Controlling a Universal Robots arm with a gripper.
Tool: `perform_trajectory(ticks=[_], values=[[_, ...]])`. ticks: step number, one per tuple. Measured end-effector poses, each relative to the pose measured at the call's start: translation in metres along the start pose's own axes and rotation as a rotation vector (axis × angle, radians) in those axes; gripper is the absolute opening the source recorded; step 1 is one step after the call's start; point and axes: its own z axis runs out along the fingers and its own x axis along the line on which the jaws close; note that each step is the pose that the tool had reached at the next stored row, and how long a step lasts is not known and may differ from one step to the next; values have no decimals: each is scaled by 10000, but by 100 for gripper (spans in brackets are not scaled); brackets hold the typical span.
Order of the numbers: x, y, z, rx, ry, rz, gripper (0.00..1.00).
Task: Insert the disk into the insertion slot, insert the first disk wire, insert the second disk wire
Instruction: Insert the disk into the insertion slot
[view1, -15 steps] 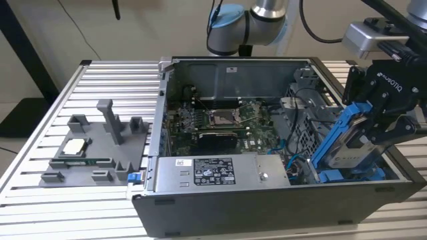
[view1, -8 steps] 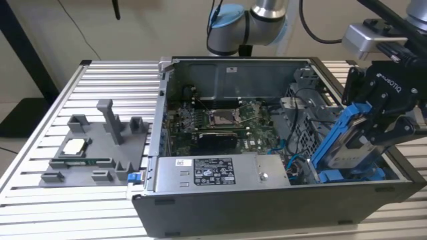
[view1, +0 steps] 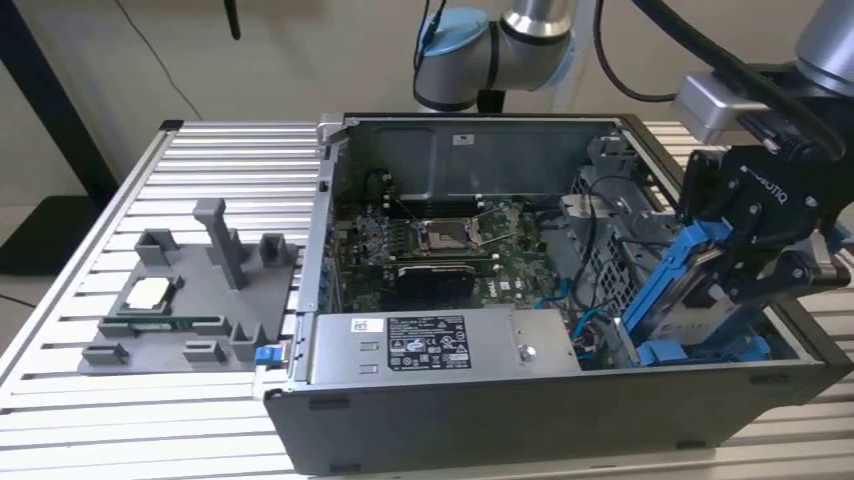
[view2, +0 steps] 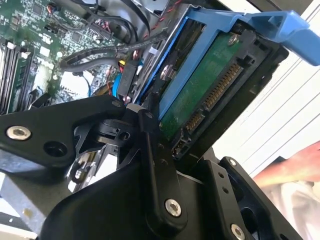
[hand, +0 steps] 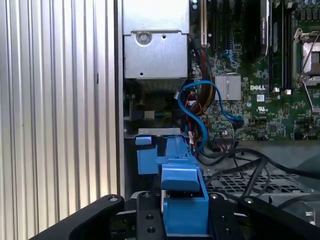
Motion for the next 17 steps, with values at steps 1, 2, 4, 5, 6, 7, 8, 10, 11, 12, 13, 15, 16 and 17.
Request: perform_trajectory(ticks=[1,2,4,5,6,7,8,10,11,12,13,15,16,17], values=[[0,-1,18,0,-12,0,33],[0,-1,33,0,-18,-1,33],[0,-2,37,3,-17,-1,33],[0,-2,36,1,-16,-1,35],[0,-2,36,-1,-16,-1,35],[0,-2,36,0,-17,-1,41],[0,-1,34,-1,-20,-1,41],[0,0,15,-3,-17,0,41],[-1,1,-1,-4,-19,0,41],[-4,2,-25,-4,-19,0,41],[-8,3,-55,-4,-18,1,41],[-22,6,-109,-4,-18,0,41],[-35,7,-126,-5,-21,0,41],[-50,8,-139,-5,-22,0,41]])
